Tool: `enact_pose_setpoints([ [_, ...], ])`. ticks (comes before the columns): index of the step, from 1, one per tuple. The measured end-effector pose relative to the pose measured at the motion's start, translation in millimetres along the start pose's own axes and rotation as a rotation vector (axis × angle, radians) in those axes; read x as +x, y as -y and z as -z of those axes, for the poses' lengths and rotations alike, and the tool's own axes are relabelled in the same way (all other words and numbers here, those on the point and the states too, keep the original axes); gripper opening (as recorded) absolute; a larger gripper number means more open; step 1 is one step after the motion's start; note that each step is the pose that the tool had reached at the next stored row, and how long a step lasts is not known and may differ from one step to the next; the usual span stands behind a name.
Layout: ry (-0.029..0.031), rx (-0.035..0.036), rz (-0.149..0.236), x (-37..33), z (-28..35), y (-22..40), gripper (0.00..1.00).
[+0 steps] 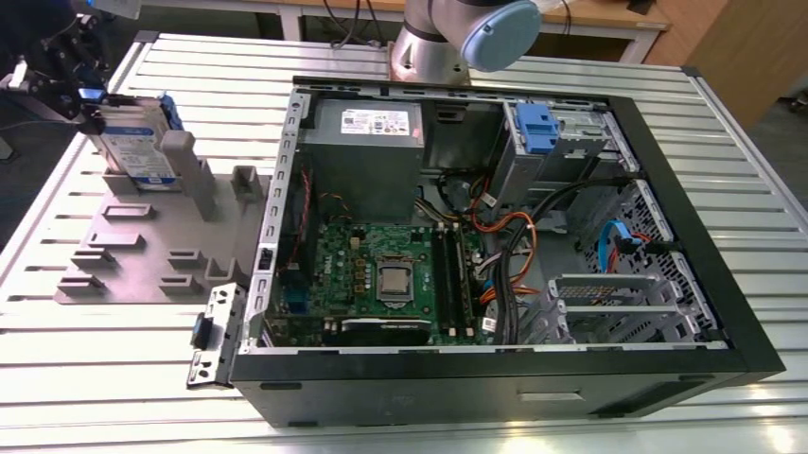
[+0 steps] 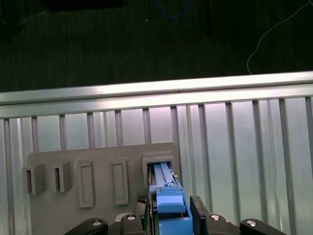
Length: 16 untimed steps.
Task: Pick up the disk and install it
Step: 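Pick up the disk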
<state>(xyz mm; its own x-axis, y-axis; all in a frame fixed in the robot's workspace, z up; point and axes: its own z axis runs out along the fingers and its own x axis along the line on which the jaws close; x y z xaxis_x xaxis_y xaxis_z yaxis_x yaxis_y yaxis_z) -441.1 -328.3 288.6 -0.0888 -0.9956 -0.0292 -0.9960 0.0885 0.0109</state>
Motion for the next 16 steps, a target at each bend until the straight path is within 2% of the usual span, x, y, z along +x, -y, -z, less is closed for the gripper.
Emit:
enact_pose_setpoints([
  [6, -0.0001, -0.0002, 0.002, 1.9, 0.1, 0.1, 0.47],
  [12, -0.0005, -0.0012, 0.038, 2.9, 0.1, 0.2, 0.47],
  [16, -0.0004, -0.0011, 0.04, 2.9, 0.0, 0.4, 0.47],
])
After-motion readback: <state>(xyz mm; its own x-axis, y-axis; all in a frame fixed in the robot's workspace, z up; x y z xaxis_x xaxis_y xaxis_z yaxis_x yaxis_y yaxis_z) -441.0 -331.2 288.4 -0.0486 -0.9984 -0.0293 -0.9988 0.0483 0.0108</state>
